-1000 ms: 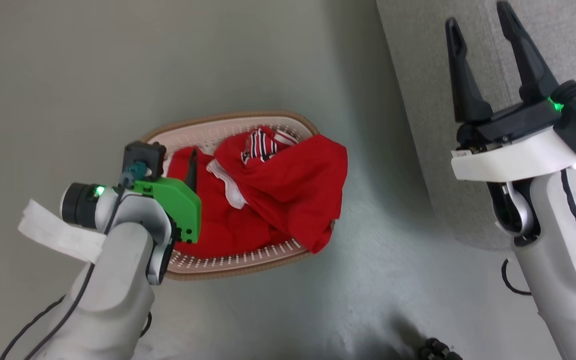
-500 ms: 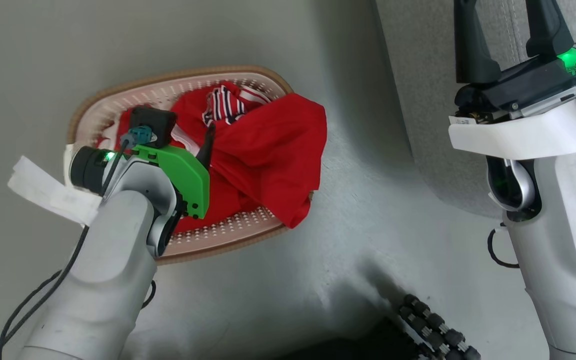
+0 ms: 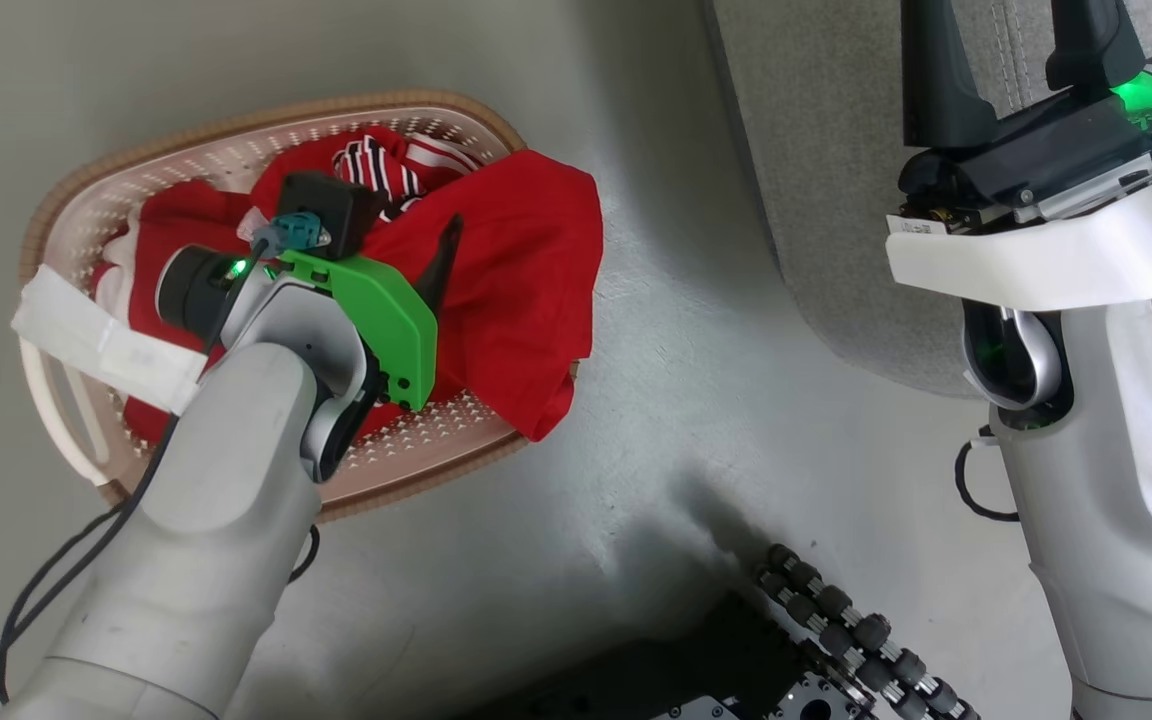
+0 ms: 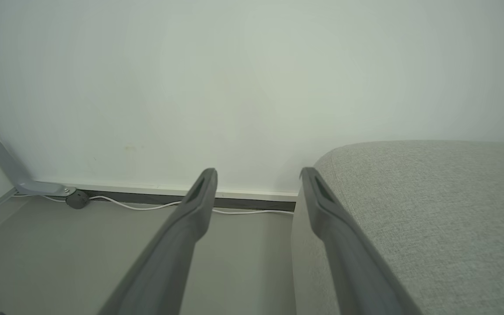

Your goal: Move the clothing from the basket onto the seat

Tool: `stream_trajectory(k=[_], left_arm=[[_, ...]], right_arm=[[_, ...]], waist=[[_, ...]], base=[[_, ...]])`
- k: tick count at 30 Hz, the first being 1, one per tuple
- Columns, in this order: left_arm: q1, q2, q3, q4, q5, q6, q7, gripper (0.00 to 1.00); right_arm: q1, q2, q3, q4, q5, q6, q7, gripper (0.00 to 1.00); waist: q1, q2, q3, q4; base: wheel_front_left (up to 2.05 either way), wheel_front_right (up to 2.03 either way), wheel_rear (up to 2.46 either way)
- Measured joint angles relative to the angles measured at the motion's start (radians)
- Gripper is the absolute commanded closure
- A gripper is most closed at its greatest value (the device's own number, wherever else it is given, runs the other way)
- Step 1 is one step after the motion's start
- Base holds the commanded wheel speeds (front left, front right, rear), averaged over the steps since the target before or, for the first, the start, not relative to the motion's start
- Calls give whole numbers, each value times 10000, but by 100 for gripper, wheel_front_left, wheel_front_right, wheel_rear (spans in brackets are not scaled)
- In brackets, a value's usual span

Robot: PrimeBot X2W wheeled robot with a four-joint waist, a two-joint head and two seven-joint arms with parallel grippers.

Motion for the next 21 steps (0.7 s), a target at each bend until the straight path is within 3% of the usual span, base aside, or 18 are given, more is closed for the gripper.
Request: stream_trajectory(k=[21], left_arm=[[-1019, 1083, -754, 226, -320, -94, 911, 0]], right_arm=[[-29, 401, -92, -48, 46, 274, -2, 0]], waist=[[-1, 0, 823, -890]], base=[[0, 0, 0]])
